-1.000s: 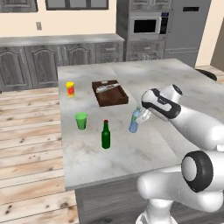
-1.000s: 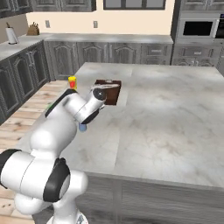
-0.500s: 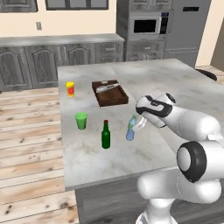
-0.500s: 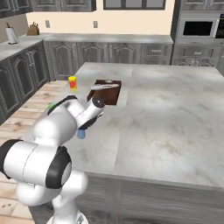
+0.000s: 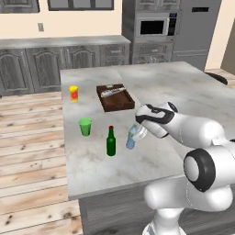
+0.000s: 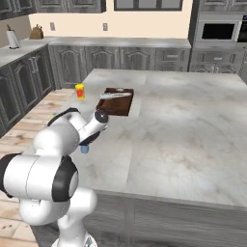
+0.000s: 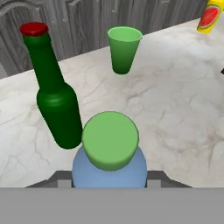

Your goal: Place the drinks on the dining counter in a tight cluster.

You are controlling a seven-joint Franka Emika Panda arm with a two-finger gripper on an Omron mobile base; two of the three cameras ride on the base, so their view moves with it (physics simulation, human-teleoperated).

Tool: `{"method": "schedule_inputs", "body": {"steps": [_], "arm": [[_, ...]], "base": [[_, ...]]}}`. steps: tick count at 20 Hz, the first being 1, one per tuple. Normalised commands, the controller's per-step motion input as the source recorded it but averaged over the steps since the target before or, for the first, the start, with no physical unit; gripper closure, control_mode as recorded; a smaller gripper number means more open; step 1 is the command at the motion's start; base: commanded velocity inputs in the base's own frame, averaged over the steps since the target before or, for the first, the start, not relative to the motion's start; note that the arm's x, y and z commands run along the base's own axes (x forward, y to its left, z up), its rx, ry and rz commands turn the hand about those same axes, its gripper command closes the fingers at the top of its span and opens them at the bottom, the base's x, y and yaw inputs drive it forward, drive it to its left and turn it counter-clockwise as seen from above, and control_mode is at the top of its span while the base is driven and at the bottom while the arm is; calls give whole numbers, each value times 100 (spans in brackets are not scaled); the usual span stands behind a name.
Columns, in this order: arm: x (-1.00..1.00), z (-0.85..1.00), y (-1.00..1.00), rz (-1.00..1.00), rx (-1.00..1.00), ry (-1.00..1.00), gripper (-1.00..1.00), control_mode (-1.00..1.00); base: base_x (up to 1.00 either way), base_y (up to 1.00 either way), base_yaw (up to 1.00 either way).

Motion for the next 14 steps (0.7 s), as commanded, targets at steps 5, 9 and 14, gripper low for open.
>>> {"method": "schedule_inputs", "body": {"steps": [5,9,14], "arm": [[0,0,33,0,-6,-2,100,-100],[0,-1,28,0,-8,0,100,-100],[1,-3,11,2,-7,0,100,-100]], "base": [[0,0,0],[0,0,0],[0,0,0]]}}
